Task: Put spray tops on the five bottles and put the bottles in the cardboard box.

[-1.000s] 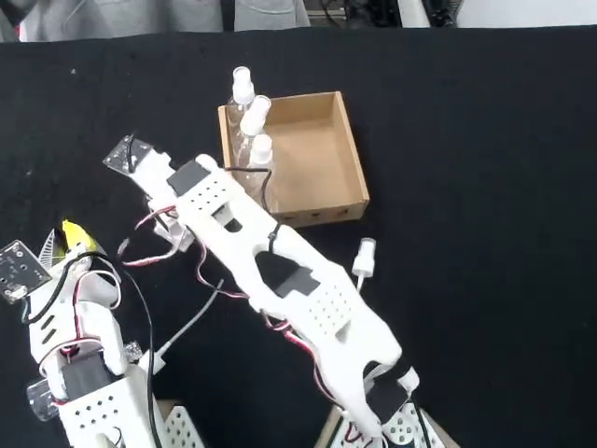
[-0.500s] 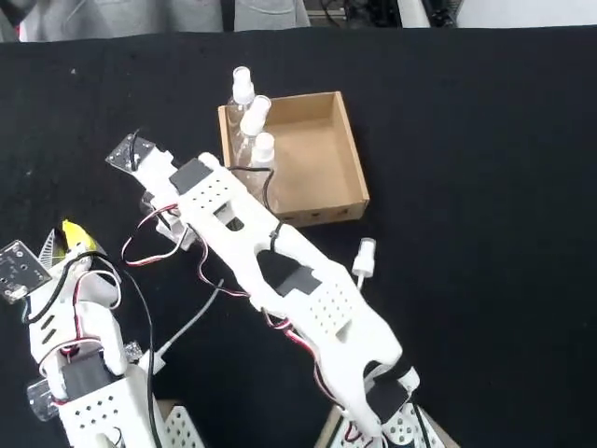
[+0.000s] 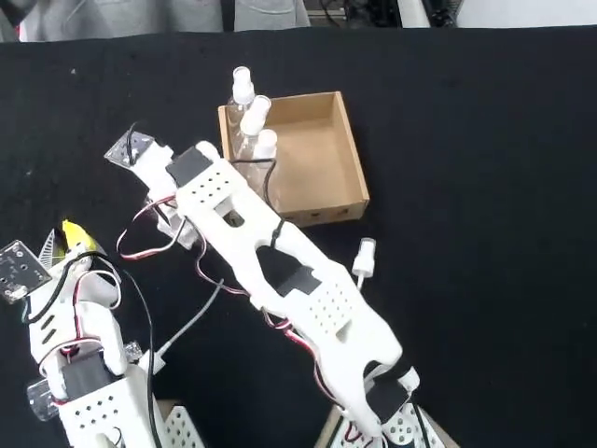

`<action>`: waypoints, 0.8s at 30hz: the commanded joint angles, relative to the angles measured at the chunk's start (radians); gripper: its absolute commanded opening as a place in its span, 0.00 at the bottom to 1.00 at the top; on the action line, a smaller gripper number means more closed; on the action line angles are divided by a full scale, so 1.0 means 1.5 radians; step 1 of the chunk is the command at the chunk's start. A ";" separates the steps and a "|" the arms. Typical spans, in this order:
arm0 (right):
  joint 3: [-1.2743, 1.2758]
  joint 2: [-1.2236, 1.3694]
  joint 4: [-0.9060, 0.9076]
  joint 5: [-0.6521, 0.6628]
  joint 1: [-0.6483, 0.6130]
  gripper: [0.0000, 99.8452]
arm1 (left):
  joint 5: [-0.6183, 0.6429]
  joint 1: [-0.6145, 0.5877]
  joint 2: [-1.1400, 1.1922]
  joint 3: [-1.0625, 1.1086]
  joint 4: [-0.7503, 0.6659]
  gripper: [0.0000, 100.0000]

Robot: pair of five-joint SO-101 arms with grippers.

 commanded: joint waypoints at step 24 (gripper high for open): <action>-0.170 -0.054 0.152 0.004 0.018 0.02 | -0.006 -0.005 -0.008 0.015 -0.017 0.05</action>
